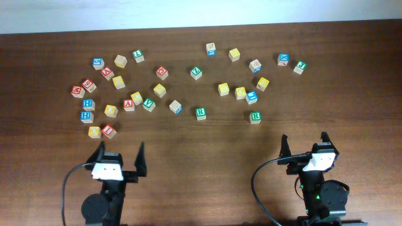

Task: Spell out RSS
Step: 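Open the left gripper and reach toward the green R block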

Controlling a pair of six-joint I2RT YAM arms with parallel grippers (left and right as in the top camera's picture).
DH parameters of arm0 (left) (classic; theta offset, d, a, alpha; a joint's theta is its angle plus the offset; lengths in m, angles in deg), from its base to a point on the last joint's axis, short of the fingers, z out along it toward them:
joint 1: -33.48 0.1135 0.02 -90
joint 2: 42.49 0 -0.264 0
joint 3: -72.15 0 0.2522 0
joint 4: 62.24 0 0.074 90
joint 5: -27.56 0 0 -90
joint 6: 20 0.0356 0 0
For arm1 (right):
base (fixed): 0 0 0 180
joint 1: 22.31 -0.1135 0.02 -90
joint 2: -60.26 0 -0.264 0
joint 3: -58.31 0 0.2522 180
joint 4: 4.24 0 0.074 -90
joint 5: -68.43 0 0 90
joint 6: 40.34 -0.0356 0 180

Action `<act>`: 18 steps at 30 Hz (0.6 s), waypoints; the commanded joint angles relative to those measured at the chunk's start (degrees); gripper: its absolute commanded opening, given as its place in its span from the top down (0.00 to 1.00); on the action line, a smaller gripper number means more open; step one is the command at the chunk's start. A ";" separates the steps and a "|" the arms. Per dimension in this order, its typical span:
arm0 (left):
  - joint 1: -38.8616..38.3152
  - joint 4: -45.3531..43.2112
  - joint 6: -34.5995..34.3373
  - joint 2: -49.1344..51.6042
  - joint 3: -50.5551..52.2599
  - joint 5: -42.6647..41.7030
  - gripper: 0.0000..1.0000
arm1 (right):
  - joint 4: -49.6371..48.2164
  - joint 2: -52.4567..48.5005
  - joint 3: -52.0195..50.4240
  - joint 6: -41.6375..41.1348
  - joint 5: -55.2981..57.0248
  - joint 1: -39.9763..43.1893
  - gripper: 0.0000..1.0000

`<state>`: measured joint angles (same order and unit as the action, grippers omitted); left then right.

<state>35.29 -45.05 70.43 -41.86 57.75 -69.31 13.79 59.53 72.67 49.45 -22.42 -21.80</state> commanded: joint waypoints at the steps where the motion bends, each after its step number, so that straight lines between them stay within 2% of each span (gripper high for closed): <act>1: 0.35 -1.03 0.44 -0.28 0.11 -12.98 0.01 | 0.44 0.52 -0.28 -0.22 1.11 -0.57 0.02; 5: 0.35 -4.85 0.44 -0.28 0.11 -21.42 0.01 | 0.42 0.52 -0.28 -0.22 1.11 -0.57 0.02; 8: 0.33 -11.06 0.42 -0.28 0.11 -25.46 0.01 | 0.42 0.52 -0.28 -0.22 1.11 -0.57 0.02; 13: 0.35 -17.57 -1.84 -0.28 0.11 -26.82 0.01 | 0.44 0.52 -0.28 -0.22 1.11 -0.57 0.02; 18: 0.35 -20.17 -4.35 -0.28 -1.05 -26.80 0.01 | 0.42 0.52 -0.28 -0.22 1.11 -0.57 0.02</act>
<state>35.29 -64.64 67.76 -41.86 57.81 -95.23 13.79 59.53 72.67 49.43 -22.42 -21.84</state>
